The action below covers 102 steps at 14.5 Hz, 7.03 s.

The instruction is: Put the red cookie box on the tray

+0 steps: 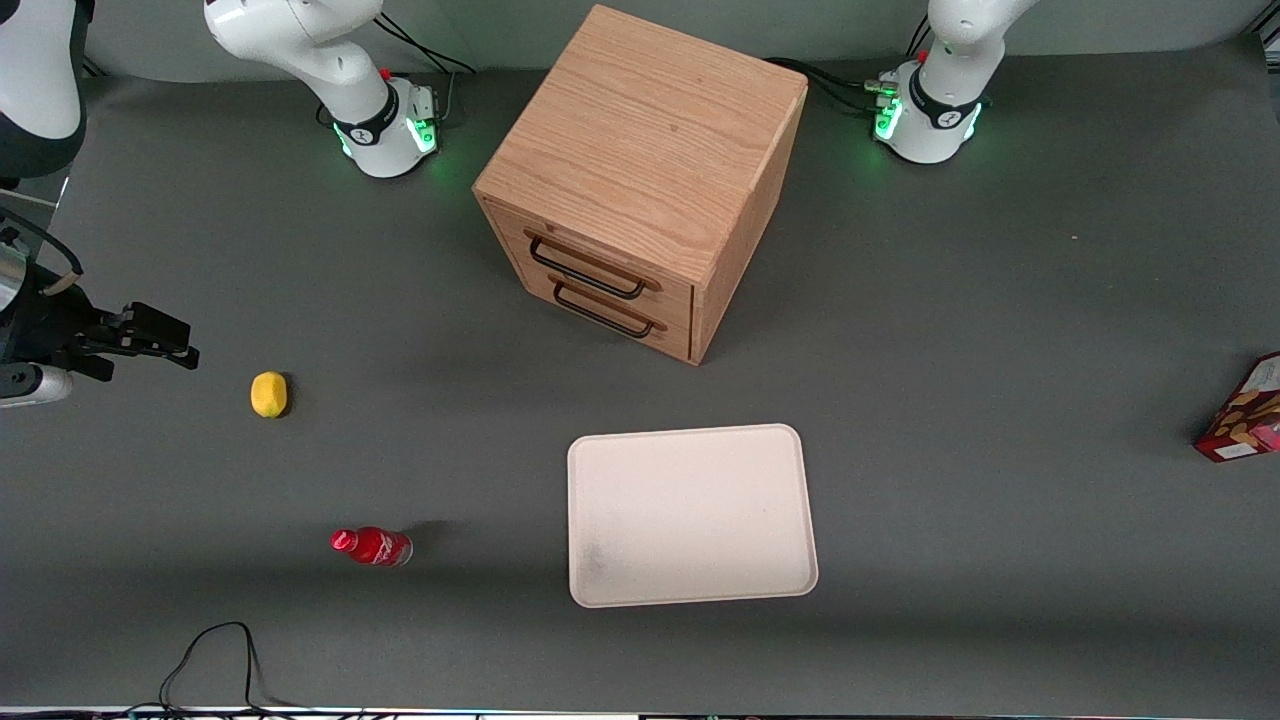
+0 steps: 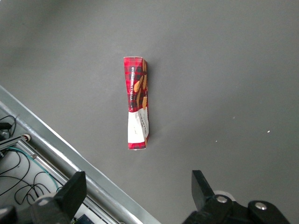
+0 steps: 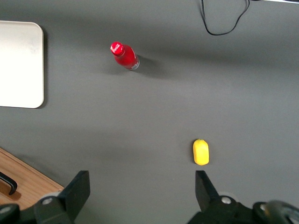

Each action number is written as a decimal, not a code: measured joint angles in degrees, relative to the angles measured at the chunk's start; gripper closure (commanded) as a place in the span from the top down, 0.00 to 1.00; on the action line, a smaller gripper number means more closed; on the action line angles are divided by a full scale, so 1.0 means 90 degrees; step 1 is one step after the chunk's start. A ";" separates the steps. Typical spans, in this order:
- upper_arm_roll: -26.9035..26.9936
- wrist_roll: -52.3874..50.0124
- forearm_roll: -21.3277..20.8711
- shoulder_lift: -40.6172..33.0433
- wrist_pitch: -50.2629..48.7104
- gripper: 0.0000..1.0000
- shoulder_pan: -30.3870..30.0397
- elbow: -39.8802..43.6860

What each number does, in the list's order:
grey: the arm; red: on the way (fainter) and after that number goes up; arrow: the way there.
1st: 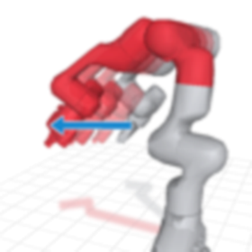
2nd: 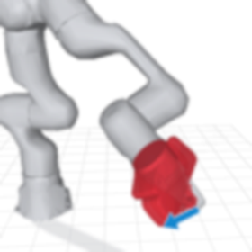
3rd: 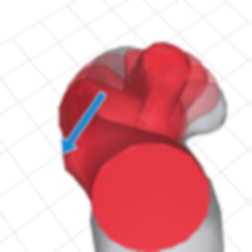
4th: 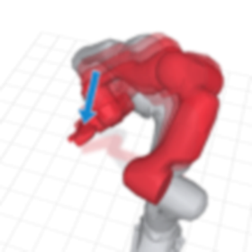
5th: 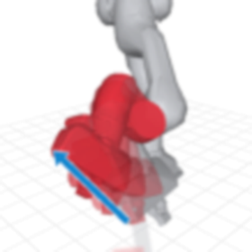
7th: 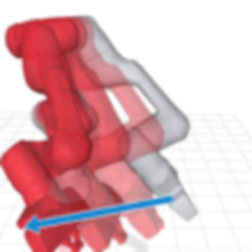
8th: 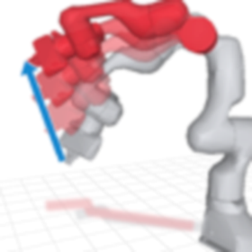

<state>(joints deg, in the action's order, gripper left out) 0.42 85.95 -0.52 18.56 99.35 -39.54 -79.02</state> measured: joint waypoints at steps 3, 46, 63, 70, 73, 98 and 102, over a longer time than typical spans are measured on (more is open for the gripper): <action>-0.0004 0.0000 -0.0004 0.0399 0.0170 1.00 -0.0005 -0.0091; -0.0121 0.0083 0.0011 0.0573 0.0520 0.00 0.0034 -0.0036; -0.0249 -0.6215 -0.0387 -0.0177 -0.1886 0.00 0.2870 0.1225; -0.0254 -1.0663 -0.0246 -0.0291 -0.2021 0.00 0.5375 0.1147; -0.0251 -1.1799 -0.0096 -0.0291 -0.1989 0.00 0.6114 0.1117; -0.0318 -1.3370 0.0173 0.2743 0.0197 0.00 0.7027 0.2487; -0.0318 -1.3337 0.0172 0.3208 0.0752 0.00 0.7013 0.2483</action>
<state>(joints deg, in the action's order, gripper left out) -2.44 -34.08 1.02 47.43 106.12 23.59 -56.67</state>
